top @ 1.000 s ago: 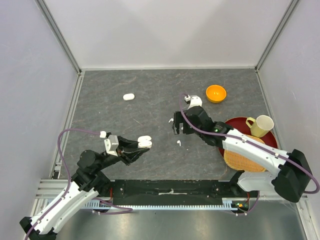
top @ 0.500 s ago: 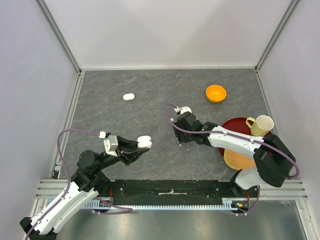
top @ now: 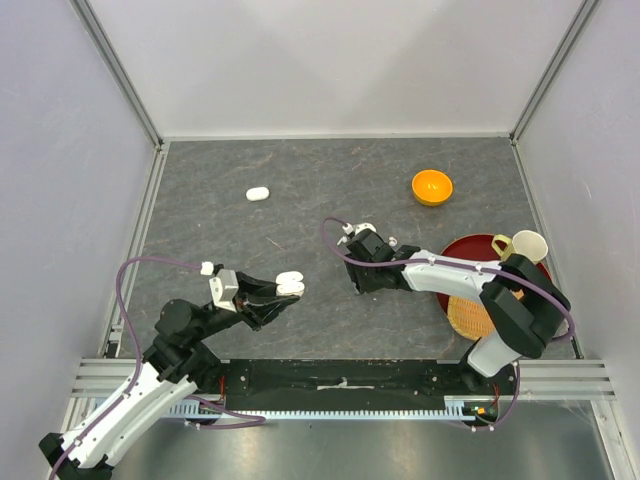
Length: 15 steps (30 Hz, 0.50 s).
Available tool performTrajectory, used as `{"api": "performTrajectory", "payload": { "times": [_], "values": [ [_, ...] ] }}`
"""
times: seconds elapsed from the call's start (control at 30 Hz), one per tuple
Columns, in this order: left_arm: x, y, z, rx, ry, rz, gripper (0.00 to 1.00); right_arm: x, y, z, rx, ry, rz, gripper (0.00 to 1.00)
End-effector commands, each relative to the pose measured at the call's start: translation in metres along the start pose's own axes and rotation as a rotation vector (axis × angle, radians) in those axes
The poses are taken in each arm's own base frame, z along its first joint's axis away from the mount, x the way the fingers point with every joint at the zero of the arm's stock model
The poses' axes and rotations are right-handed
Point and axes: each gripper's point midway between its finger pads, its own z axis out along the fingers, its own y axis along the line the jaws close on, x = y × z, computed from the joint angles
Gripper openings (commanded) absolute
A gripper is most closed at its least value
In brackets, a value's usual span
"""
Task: Insert the wireless bluetooth earbuds into the charging case
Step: Pick up the earbud from the center of the board.
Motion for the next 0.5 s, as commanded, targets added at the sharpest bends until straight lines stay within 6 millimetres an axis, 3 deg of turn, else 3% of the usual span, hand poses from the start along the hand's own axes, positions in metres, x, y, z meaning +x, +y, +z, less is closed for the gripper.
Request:
{"api": "performTrajectory", "payload": {
  "times": [0.0, 0.47],
  "values": [
    [-0.013, -0.001, 0.003, 0.002, -0.031, 0.004, 0.02, -0.019, 0.014, 0.002, -0.033, -0.047, -0.006, 0.57],
    [-0.011, 0.0, 0.004, -0.002, -0.026, 0.004, 0.02, -0.022, 0.015, 0.015, 0.002, -0.02, 0.012, 0.5]
  ]
}}
